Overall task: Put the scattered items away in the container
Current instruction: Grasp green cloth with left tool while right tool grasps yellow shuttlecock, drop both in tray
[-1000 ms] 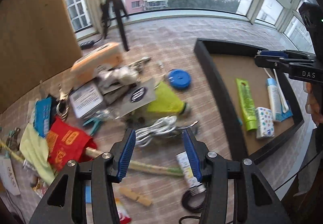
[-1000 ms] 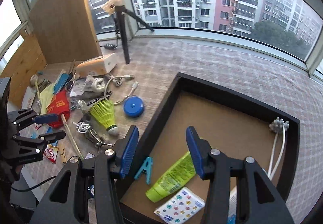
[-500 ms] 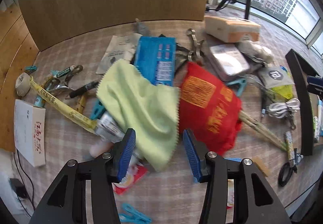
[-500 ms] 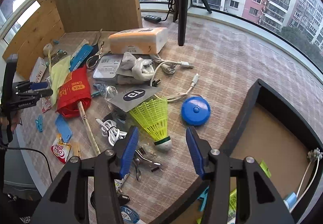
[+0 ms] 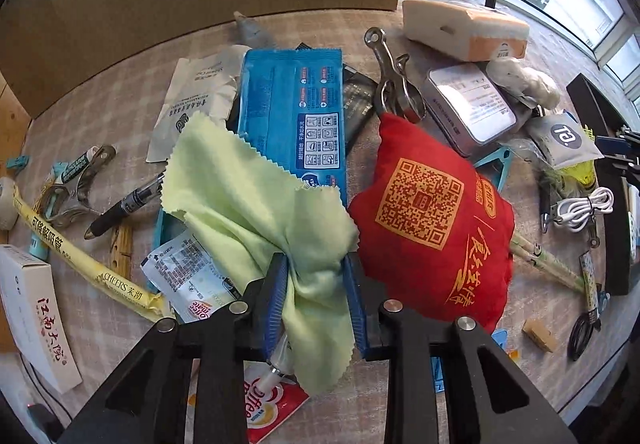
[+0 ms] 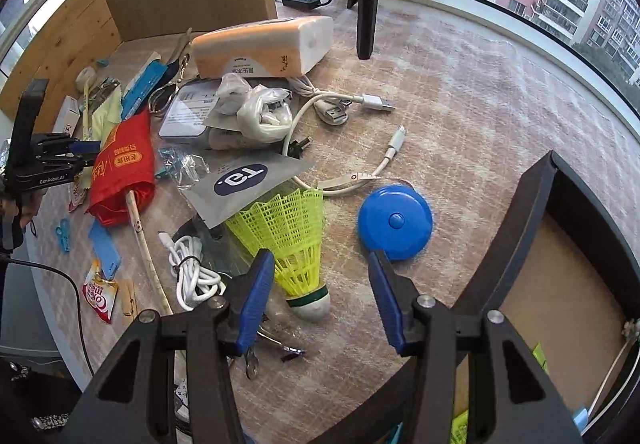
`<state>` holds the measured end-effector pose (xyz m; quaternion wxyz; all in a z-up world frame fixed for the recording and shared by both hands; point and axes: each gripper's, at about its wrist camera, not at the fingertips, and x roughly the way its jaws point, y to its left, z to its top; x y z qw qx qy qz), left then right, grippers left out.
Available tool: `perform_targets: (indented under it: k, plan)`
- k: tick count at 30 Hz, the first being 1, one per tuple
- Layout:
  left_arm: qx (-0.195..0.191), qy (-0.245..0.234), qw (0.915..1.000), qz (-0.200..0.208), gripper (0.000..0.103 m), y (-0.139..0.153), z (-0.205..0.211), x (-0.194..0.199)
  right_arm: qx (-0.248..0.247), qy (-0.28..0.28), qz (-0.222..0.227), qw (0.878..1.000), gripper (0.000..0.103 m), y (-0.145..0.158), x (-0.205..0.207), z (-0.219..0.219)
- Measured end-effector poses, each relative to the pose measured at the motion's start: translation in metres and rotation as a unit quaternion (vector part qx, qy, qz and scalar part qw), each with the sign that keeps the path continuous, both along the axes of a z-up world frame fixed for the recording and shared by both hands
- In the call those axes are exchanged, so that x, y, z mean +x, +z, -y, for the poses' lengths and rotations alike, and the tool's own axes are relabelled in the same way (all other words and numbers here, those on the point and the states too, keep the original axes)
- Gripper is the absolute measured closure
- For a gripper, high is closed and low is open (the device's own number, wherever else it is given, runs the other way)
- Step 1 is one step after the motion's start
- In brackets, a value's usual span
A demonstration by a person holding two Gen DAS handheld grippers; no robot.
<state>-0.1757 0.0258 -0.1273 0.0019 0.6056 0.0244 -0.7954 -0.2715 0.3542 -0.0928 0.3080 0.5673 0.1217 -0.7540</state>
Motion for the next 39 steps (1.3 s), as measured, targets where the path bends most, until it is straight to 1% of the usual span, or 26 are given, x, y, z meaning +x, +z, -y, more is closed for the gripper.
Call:
perform_targets:
  k: [1, 3, 8, 9, 10, 12, 14, 20, 25, 32, 36, 39]
  plan:
    - [0.005, 0.000, 1.0000, -0.001, 0.081, 0.001, 0.000, 0.001, -0.007, 0.004, 0.003, 1.000, 0.055, -0.001, 0.000, 0.000]
    - [0.012, 0.002, 0.9999, -0.002, 0.083, 0.003, 0.002, 0.004, -0.015, 0.015, 0.006, 1.000, 0.055, -0.002, 0.002, 0.004]
    - [0.032, 0.011, 0.9994, -0.003, 0.090, 0.007, 0.007, 0.009, 0.009, 0.041, 0.006, 0.999, 0.056, -0.016, 0.006, 0.021]
    - [0.036, 0.015, 0.9992, -0.006, 0.095, 0.008, 0.008, 0.011, 0.013, 0.040, 0.007, 0.999, 0.059, -0.020, 0.005, 0.023]
    - [0.038, 0.020, 0.9990, -0.009, 0.100, 0.011, 0.009, 0.012, 0.015, 0.037, 0.009, 0.999, 0.068, -0.023, 0.005, 0.025]
    - [0.039, 0.025, 0.9988, -0.017, 0.100, 0.018, 0.011, 0.016, 0.008, 0.028, 0.008, 1.000, 0.069, -0.022, 0.005, 0.024]
    - [0.037, 0.026, 0.9987, -0.024, 0.101, 0.023, 0.013, 0.020, -0.002, 0.020, 0.007, 1.000, 0.072, -0.017, 0.005, 0.022]
    - [0.038, 0.035, 0.9973, -0.052, 0.101, 0.045, 0.021, 0.024, -0.024, 0.005, -0.016, 1.000, 0.073, 0.009, 0.013, 0.009]
    - [0.045, 0.032, 0.9946, -0.088, 0.101, 0.078, 0.020, 0.031, -0.055, -0.024, -0.037, 0.998, 0.073, 0.039, 0.022, -0.007]
    - [0.066, -0.010, 0.9879, -0.140, 0.101, 0.126, -0.013, 0.035, -0.091, -0.068, -0.064, 0.991, 0.073, 0.074, 0.037, -0.045]
    - [0.093, -0.049, 0.9819, -0.158, 0.101, 0.146, -0.051, 0.033, -0.092, -0.103, -0.083, 0.987, 0.073, 0.088, 0.045, -0.076]
    - [0.110, -0.092, 0.9761, -0.163, 0.101, 0.154, -0.090, 0.029, -0.092, -0.134, -0.087, 0.983, 0.073, 0.094, 0.052, -0.106]
